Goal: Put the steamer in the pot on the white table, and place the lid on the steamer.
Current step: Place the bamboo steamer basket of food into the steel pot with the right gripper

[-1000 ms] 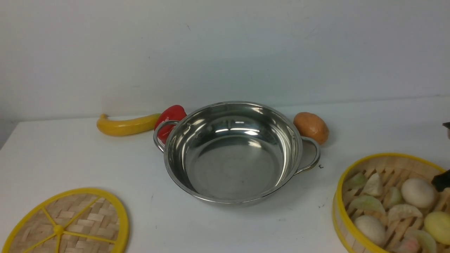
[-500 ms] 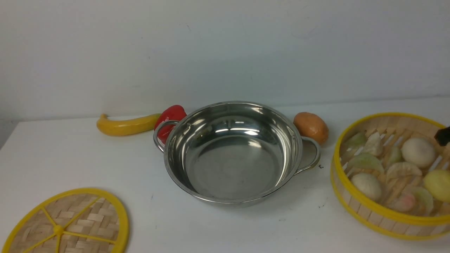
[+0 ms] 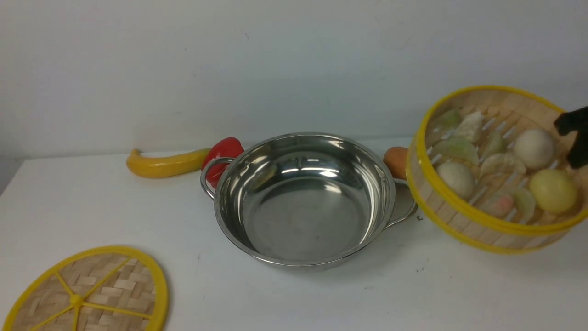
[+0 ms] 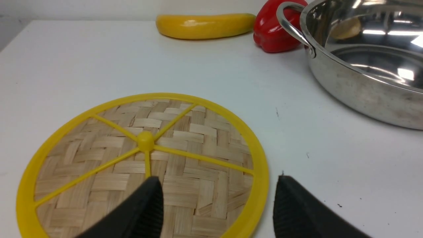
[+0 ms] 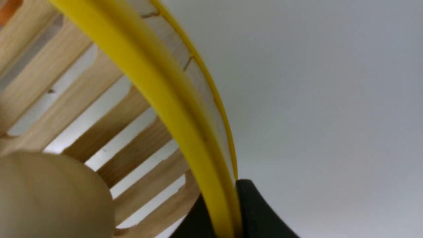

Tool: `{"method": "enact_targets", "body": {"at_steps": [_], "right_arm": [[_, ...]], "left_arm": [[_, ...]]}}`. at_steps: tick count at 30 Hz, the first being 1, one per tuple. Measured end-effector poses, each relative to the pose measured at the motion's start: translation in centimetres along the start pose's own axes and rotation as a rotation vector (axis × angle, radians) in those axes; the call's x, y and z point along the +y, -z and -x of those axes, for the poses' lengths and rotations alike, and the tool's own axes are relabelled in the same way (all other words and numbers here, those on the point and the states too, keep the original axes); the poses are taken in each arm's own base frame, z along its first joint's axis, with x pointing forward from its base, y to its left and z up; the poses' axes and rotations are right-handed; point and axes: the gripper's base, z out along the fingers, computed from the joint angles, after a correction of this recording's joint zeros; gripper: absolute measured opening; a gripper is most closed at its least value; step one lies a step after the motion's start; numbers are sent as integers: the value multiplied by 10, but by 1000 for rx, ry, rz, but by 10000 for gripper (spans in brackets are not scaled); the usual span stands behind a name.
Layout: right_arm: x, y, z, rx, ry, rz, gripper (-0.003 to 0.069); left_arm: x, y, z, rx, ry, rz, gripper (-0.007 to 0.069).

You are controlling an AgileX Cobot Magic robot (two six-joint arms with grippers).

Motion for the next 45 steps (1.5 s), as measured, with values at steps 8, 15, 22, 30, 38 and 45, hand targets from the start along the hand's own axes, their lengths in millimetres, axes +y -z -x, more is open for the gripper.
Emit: {"method": "enact_targets", "body": {"at_steps": [8, 15, 22, 30, 38, 45], "right_arm": [[24, 10, 11, -42, 38, 3, 21], [54, 8, 21, -51, 66, 29, 21], [88, -12, 27, -21, 114, 58, 21], [131, -20, 37, -35, 169, 102, 21], [166, -34, 47, -41, 190, 185, 21], [188, -53, 55, -33, 207, 233, 21]], "left_arm": [[0, 0, 0, 0, 0, 0, 421], [0, 0, 0, 0, 0, 0, 421], [0, 0, 0, 0, 2, 0, 421], [0, 0, 0, 0, 2, 0, 421], [0, 0, 0, 0, 2, 0, 421], [0, 0, 0, 0, 2, 0, 421]]}}
